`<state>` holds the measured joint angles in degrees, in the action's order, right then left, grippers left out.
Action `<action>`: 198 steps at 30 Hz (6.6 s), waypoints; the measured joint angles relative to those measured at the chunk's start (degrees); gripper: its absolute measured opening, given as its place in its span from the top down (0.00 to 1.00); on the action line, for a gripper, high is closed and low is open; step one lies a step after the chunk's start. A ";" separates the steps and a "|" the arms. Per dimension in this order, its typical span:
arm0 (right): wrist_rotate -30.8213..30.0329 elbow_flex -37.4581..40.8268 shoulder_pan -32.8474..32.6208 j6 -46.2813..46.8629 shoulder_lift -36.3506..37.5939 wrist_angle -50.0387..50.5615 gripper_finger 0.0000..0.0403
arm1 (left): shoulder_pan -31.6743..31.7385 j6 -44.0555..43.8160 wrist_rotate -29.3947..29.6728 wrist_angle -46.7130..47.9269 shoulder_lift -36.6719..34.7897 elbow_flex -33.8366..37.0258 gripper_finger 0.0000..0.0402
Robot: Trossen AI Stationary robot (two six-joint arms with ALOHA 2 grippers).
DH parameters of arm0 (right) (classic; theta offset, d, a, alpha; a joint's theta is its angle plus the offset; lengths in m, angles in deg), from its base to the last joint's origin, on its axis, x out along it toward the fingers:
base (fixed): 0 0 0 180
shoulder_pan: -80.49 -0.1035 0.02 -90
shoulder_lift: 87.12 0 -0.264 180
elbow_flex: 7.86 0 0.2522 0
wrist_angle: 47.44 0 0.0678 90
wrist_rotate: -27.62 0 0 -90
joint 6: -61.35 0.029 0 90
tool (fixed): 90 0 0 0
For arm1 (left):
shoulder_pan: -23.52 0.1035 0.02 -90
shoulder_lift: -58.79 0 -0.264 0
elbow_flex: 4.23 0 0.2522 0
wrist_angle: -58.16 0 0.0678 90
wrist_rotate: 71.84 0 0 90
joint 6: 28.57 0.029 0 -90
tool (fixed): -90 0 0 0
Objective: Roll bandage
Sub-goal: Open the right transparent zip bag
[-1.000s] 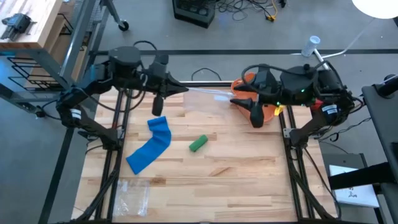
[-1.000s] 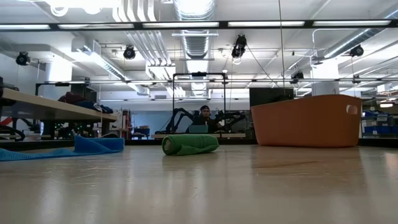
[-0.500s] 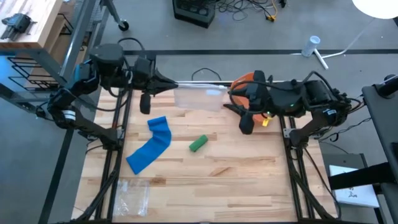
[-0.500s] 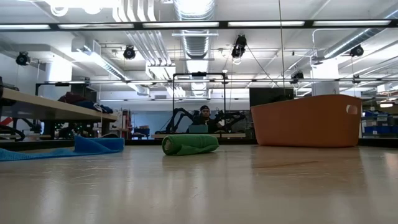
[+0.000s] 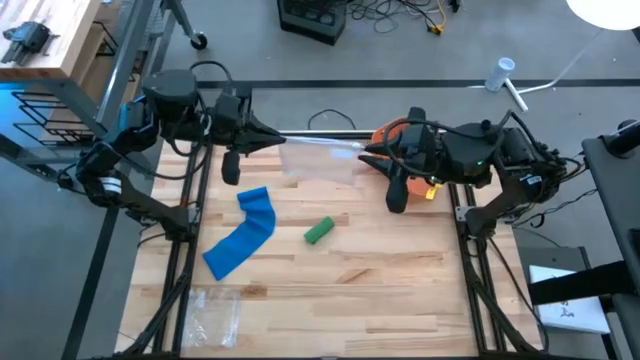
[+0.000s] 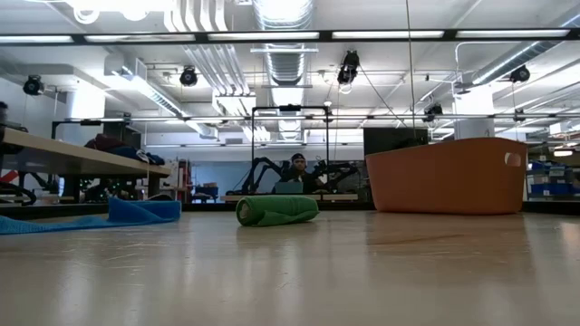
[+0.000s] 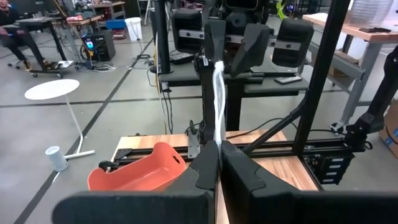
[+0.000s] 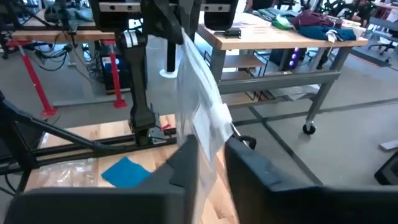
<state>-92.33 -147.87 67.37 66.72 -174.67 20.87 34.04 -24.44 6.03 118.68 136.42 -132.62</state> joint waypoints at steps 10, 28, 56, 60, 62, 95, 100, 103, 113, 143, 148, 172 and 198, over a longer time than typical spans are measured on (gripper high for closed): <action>-0.07 0.00 0.04 -0.38 -0.74 0.00 0.99 | 0.02 2.71 -2.42 0.98 0.24 0.00 1.00; 7.67 0.07 0.59 -12.11 -3.15 -0.72 1.00 | 0.03 8.91 -3.01 2.01 1.16 0.00 1.00; 9.10 0.02 0.90 -10.84 -4.06 -4.26 1.00 | 0.02 1.27 3.19 -0.87 4.64 0.00 1.00; 9.44 0.03 1.07 -11.95 -4.07 -4.09 1.00 | 0.09 0.86 3.22 -1.40 4.61 -0.02 1.00; 6.81 0.02 1.37 -10.98 -4.06 -3.56 1.00 | 0.09 0.90 3.20 -1.41 4.60 -0.02 1.00; 0.50 0.03 6.32 -8.76 -7.06 -6.10 1.00 | 0.07 3.11 -1.26 -4.96 6.54 1.29 1.00; 4.94 0.02 6.32 -10.48 -7.30 -6.91 1.00 | 0.09 3.11 -1.26 -4.94 6.71 1.29 0.99; 4.93 0.02 6.39 -10.49 -7.44 -7.10 1.00 | 0.07 3.88 -1.28 -4.98 6.71 1.29 1.00; 4.93 0.02 6.54 -10.49 -7.93 -7.17 1.00 | 0.02 4.36 -2.39 -5.07 6.71 1.29 1.00; 6.17 0.04 6.27 -9.40 -5.04 -4.25 1.00 | 0.07 4.14 -1.85 -4.40 5.67 1.33 1.00; 5.92 0.00 6.31 -7.94 -3.74 -4.95 1.00 | 0.08 3.80 -1.87 -7.61 5.30 1.31 1.00; 7.06 0.07 6.27 -7.93 -3.25 -6.24 1.00 | 0.39 8.76 0.92 -8.67 6.32 -0.17 1.00; 7.42 0.02 6.23 -9.39 -2.85 -3.71 1.00 | 0.45 9.12 0.21 -9.30 6.13 0.33 1.00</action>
<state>-84.91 -147.85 73.60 57.32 -177.52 17.16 34.49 -15.32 6.24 109.38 142.55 -132.29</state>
